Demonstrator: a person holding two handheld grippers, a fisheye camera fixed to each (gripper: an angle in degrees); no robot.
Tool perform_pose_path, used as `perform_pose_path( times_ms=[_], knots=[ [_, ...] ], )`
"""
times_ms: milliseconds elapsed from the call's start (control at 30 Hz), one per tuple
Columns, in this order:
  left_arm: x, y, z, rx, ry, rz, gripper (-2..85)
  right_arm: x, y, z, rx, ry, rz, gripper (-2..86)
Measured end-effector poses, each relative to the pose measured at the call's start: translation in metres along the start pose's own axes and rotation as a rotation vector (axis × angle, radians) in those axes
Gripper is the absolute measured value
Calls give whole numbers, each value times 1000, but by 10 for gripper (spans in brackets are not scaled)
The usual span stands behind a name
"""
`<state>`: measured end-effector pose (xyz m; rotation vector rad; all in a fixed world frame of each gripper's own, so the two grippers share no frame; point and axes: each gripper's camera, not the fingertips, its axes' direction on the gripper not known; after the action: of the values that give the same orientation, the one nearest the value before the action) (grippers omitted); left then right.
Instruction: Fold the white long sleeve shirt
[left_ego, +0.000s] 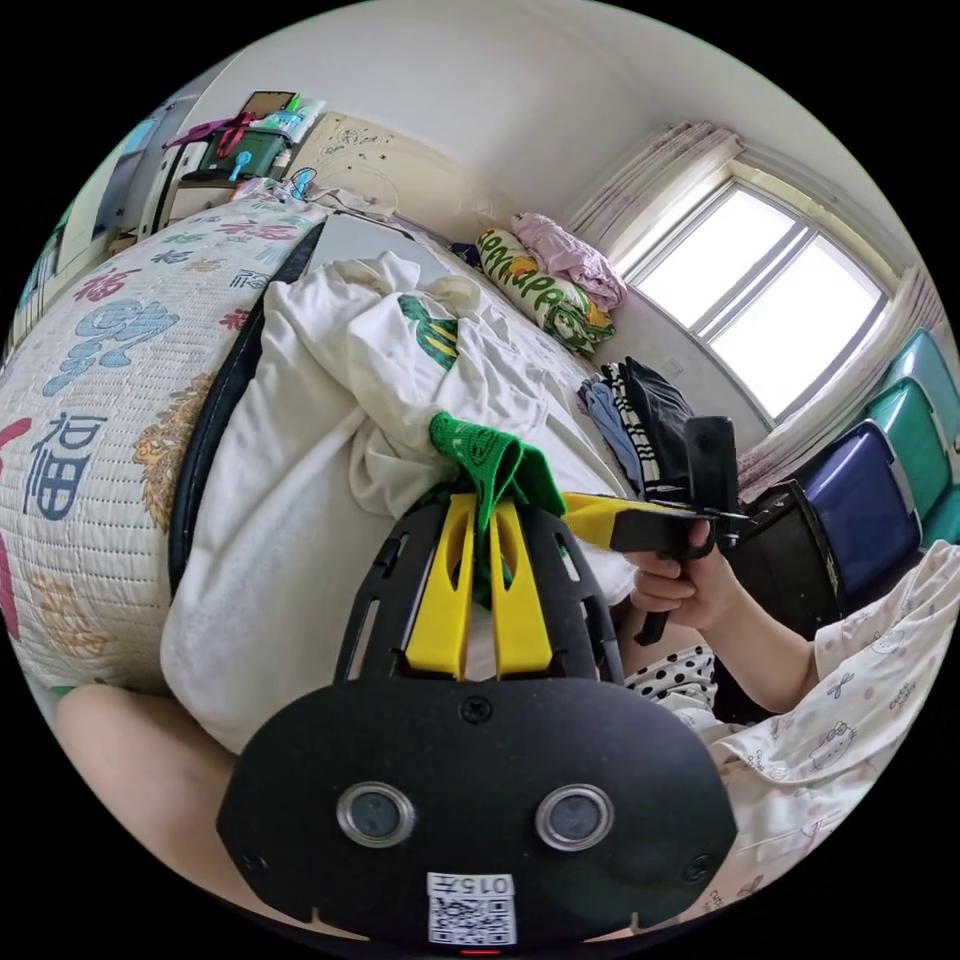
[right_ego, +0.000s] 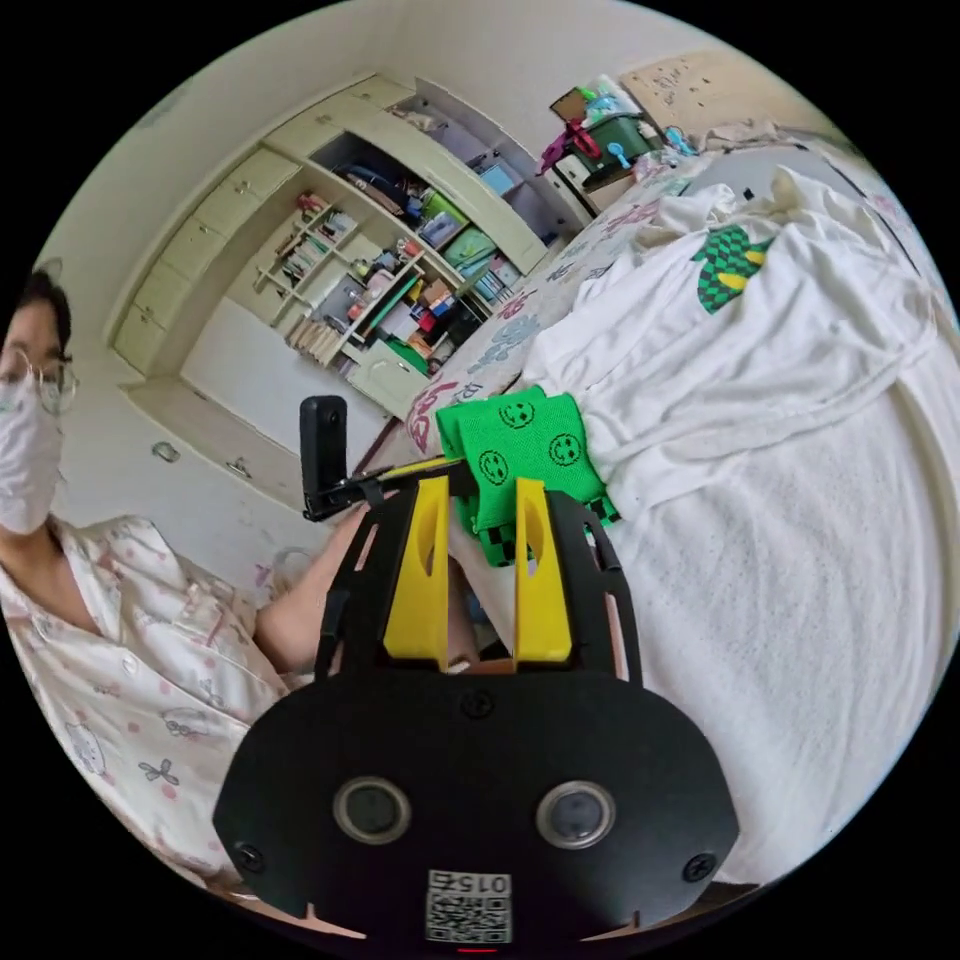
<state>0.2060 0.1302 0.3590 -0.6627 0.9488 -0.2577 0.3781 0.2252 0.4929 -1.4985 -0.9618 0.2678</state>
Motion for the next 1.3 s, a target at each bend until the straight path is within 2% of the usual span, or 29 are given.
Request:
perform_pose_path(
  times_ms=[133,367,533,633,700,767,833,867,900,933,967,1000,1067,1100,1167,1233,1300],
  knots=[
    [-1,-8,1,-3,20,23,-3,-22,-20,34,-44,151,-89,129],
    [13,-27,0,-29,43,69,-3,5,-55,72,-23,83,-36,93],
    [34,-43,-11,-43,45,82,-2,35,-86,100,25,54,50,23],
    [50,-73,-46,-58,19,155,1,62,-119,68,74,103,46,10],
    [49,-105,-93,-65,-61,211,4,93,-146,10,107,243,73,7],
    [30,-163,-189,-28,-270,229,9,132,-174,-76,182,436,143,6],
    [5,-208,-277,78,-451,157,12,187,-198,-204,350,733,306,8],
    [-12,-232,-330,164,-611,79,15,201,-201,-231,385,833,355,9],
    [-19,-242,-352,203,-708,40,16,226,-206,-268,415,1020,443,12],
    [-31,-258,-383,259,-906,-18,20,252,-211,-286,392,1156,519,16],
    [-44,-269,-401,266,-1028,-82,24,265,-212,-291,375,1193,562,19],
    [-58,-278,-411,236,-1052,-162,34,287,-211,-294,364,1212,661,27],
    [-66,-281,-416,218,-1016,-247,67,293,-206,-281,411,1194,668,39],
    [-60,-279,-413,229,-1002,-233,81,286,-205,-260,440,1172,594,47],
    [-20,-276,-383,272,-988,-92,84,277,-210,-218,440,1134,468,58],
    [5,-290,-347,243,-938,24,82,278,-230,-151,371,1050,327,67],
    [23,-320,-307,185,-795,125,79,283,-255,-100,314,944,252,68]
  ],
)
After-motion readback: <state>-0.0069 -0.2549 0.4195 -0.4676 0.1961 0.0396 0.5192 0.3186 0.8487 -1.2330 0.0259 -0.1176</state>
